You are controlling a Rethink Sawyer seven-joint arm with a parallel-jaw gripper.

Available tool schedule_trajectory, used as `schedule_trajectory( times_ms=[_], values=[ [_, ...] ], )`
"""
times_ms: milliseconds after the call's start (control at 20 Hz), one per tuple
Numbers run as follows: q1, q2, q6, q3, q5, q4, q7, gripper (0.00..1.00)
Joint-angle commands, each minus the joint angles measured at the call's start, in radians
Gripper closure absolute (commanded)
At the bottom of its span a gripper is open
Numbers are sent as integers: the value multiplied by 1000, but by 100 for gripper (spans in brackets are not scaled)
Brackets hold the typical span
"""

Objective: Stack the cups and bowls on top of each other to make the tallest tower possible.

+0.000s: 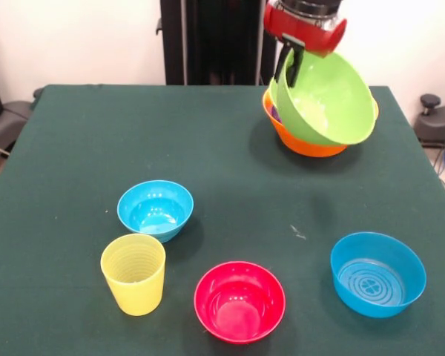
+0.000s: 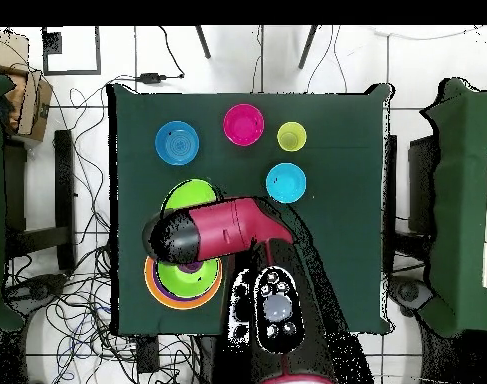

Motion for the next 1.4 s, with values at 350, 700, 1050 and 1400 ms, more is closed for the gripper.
schedule_trajectory(
  times_ms=[350,700,1050,1400],
  values=[
    [25,-87,-93,24,-1,241,0,100],
    [-10,-83,-193,16,-31,335,-8,100],
    [-8,-47,-278,-17,-65,362,6,100],
    [20,-48,-297,-35,-46,384,25,100]
  ],
)
